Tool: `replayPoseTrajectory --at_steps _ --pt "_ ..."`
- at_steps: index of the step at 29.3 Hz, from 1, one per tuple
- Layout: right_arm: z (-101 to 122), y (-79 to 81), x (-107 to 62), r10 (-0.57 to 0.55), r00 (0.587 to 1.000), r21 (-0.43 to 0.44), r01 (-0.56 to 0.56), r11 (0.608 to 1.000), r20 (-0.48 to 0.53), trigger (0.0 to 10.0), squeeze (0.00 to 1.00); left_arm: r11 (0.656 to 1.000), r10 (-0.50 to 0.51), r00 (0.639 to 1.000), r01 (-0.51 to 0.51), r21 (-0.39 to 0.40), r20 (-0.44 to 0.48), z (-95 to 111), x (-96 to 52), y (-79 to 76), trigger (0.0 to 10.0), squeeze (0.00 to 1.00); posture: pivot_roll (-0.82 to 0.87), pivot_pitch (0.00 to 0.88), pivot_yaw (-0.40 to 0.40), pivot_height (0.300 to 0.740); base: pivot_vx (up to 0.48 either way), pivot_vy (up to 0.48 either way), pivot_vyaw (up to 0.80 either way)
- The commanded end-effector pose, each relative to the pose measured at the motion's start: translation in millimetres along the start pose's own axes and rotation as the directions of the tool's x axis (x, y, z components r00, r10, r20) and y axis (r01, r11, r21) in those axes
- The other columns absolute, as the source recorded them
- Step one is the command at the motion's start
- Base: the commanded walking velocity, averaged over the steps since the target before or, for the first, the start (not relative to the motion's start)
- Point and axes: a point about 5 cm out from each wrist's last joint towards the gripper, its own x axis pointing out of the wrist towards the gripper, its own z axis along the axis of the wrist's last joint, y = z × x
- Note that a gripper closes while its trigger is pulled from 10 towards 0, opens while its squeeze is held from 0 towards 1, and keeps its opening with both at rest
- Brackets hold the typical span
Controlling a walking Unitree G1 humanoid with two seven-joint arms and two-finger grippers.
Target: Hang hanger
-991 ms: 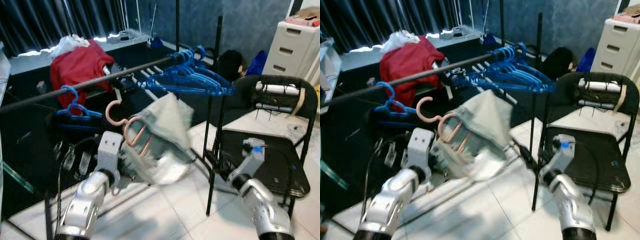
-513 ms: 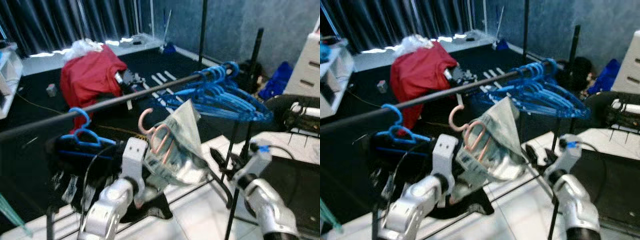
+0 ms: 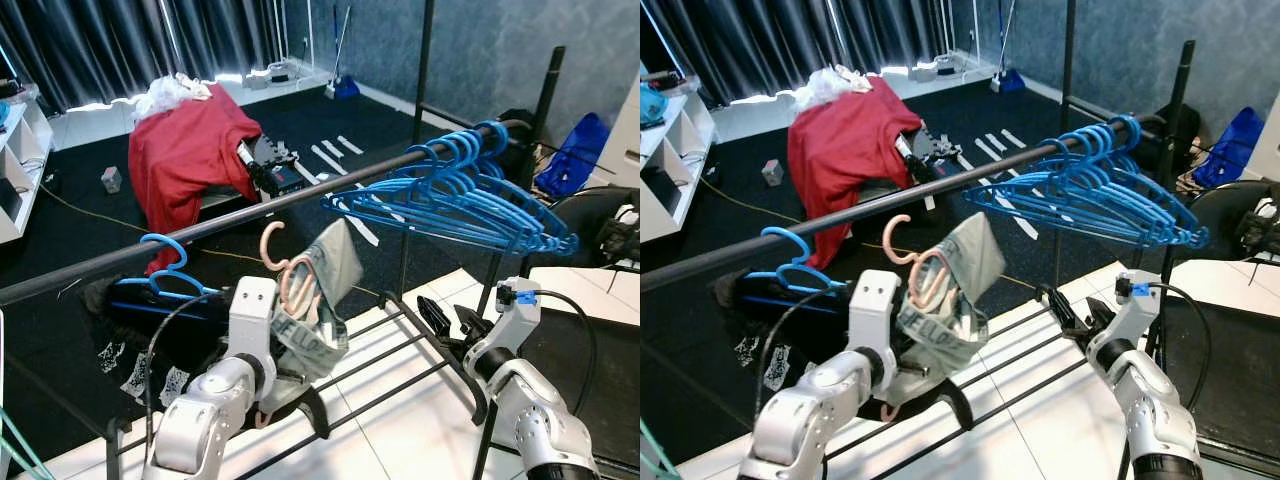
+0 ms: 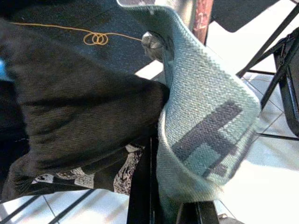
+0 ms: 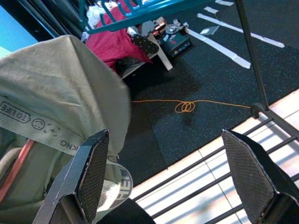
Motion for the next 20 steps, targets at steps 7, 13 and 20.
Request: replayPoseTrajectory --at_steps 7,13,20 --pt "-6 4.8 -0.1 0.040 0.999 -0.013 -0.040 0.999 -0.034 10.0 0.00 0.974 0.223 0.975 -0.223 -0.028 -0.004 -4 -13.1 25.9 10.0 0.00 -0.14 0.000 0.069 0.731 0.000 0.000 0.52" --pt "-5 3.8 0.7 0.036 0.999 -0.003 -0.036 0.999 -0.036 10.0 0.00 0.936 0.352 0.932 -0.350 -0.038 0.083 12 -22.2 41.6 10.0 0.00 -0.14 0.000 0.063 0.731 0.000 0.000 0.12" --pt "-4 2.2 0.9 0.028 0.999 0.001 -0.028 1.000 -0.037 10.0 0.00 0.943 0.332 0.939 -0.330 -0.038 0.086 16 -19.7 34.0 10.0 0.00 -0.14 0.000 0.063 0.731 0.000 0.000 0.00"
